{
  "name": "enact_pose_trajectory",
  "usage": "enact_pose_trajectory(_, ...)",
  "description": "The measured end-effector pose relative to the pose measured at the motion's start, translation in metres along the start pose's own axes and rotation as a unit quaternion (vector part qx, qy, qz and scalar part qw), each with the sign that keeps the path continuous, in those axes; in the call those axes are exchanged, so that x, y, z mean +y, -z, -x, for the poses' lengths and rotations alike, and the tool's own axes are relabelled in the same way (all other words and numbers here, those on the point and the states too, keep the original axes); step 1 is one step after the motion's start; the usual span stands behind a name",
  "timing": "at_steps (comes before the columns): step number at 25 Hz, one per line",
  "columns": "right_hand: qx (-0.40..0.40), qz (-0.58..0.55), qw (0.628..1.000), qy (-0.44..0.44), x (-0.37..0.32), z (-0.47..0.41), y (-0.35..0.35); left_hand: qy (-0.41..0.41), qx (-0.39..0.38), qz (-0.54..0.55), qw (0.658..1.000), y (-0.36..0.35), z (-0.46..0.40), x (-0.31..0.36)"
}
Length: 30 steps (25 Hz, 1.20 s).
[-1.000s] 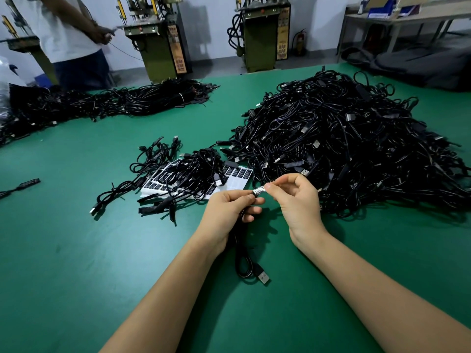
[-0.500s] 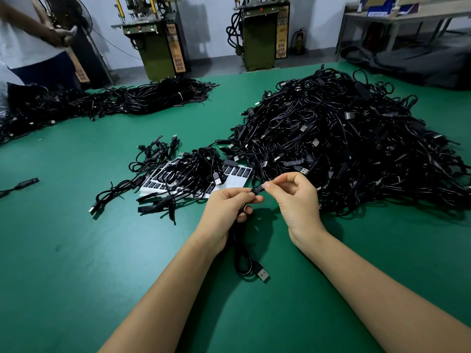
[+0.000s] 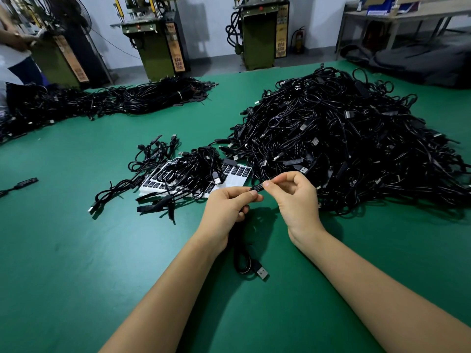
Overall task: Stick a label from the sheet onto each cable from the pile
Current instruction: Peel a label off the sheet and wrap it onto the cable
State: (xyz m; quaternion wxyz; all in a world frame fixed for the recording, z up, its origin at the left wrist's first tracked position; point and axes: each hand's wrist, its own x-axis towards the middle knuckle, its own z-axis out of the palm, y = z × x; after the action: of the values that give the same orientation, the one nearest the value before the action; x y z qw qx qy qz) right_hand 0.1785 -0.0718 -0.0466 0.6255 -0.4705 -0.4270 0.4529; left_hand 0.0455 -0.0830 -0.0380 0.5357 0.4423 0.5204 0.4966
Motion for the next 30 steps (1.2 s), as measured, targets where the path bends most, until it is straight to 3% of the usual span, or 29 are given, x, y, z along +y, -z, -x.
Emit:
enact_pose_trajectory(10,-0.003,0.035,0.999,0.029,0.001,0.000,0.000,-0.017,0.049,-0.021,0.998,-0.007,0.002,-0.003)
enact_pose_trajectory(19,0.015,0.192,0.976,0.104,0.006,0.004,-0.002,-0.046,0.066,-0.041,0.996,-0.011,0.005,-0.003)
enact_pose_trajectory(23,0.048,0.149,0.985,0.069,0.005,0.001,0.000,-0.028,0.067,-0.022,0.997,-0.011,0.006,-0.001)
enact_pose_trajectory(30,-0.095,0.134,0.984,0.067,0.003,0.001,-0.001,-0.026,0.031,-0.035,0.999,-0.007,0.005,0.002)
